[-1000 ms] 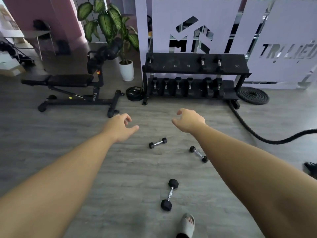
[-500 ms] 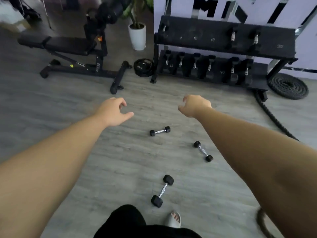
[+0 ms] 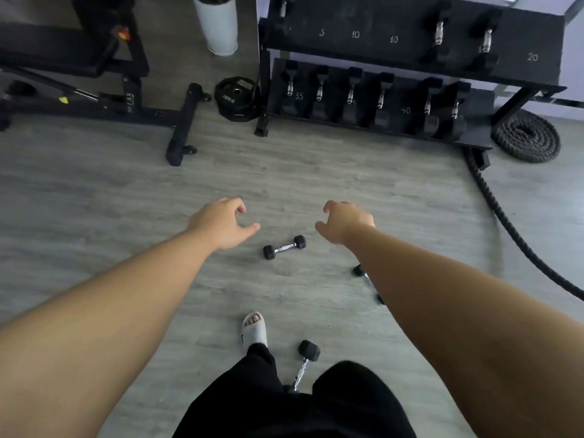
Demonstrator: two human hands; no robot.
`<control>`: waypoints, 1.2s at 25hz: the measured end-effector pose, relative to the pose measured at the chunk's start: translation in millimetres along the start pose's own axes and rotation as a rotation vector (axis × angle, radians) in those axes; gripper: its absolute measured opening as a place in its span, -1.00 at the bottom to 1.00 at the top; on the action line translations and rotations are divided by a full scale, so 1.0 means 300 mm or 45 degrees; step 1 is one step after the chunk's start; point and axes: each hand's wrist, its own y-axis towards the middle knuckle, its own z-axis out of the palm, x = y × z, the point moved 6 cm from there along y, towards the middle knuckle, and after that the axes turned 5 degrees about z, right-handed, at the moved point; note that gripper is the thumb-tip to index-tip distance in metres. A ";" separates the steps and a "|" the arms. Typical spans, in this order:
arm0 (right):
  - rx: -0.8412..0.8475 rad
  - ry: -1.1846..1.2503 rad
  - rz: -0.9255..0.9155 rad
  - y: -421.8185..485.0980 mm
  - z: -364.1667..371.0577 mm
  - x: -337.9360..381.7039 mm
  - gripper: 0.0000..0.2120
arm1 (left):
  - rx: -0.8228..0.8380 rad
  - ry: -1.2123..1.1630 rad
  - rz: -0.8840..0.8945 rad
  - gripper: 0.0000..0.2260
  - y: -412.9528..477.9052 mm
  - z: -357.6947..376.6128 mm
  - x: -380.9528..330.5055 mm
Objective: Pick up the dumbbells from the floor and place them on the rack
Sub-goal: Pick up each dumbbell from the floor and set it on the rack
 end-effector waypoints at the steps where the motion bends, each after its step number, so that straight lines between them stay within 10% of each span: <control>1: 0.023 0.023 0.025 0.060 0.010 0.015 -0.57 | 0.033 0.017 0.002 -0.53 0.066 0.006 0.026; 14: 0.354 0.105 -0.027 0.875 0.367 0.132 -0.60 | 0.162 -0.156 -0.302 -0.53 0.683 0.387 0.264; 30: 0.536 -0.012 0.115 1.766 1.736 -0.086 -0.60 | 0.299 -0.492 -0.598 -0.40 1.310 1.882 0.803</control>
